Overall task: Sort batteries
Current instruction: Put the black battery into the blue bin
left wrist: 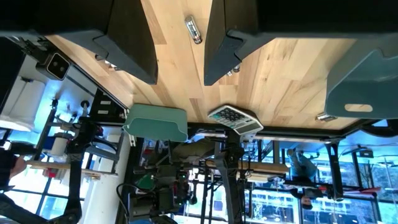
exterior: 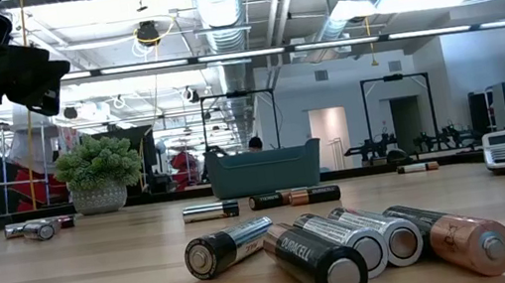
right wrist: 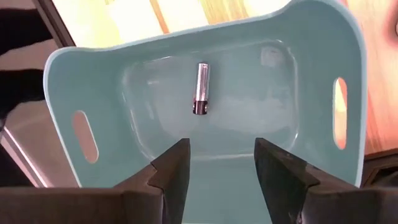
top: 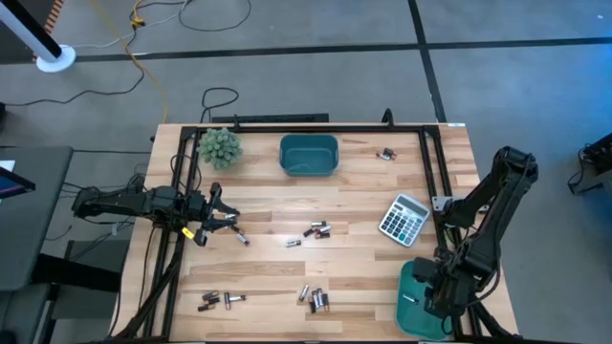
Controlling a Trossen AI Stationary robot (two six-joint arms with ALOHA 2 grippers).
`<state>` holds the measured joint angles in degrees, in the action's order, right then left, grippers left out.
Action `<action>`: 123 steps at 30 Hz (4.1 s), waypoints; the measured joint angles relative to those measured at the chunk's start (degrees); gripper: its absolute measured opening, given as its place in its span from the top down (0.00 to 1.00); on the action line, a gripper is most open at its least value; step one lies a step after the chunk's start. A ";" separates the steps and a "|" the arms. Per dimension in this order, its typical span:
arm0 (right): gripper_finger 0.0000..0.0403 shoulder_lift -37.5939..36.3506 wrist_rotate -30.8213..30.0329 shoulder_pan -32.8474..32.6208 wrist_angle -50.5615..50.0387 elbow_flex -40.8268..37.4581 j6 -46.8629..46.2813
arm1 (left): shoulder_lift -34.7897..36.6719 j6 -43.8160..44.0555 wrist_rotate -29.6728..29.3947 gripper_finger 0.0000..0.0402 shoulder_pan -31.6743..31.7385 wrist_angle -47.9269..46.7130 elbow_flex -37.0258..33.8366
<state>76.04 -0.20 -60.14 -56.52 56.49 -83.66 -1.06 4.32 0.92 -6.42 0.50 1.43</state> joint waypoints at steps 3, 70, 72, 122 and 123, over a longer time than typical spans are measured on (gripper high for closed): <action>0.52 -0.04 0.04 0.76 -0.03 0.00 -0.03 | 0.00 0.00 -0.01 0.68 -0.02 0.01 0.02; 0.69 -34.85 -15.33 37.57 0.69 -14.39 31.63 | -87.57 20.06 -18.99 0.68 -0.68 -28.17 66.58; 0.69 -35.85 -15.35 38.18 1.94 -15.68 31.63 | -89.46 21.17 -18.94 0.68 -0.81 -30.04 68.26; 0.69 -27.99 -15.16 39.72 4.35 -18.53 31.71 | -115.03 23.50 -12.34 0.90 -0.80 -21.97 69.71; 0.69 -27.99 -15.16 39.72 4.36 -18.53 31.85 | -114.92 23.70 -12.34 0.90 -0.81 -22.05 69.70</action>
<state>48.05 -15.35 -20.43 -52.16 37.95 -51.81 -115.98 28.02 -11.42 -7.22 -21.55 71.13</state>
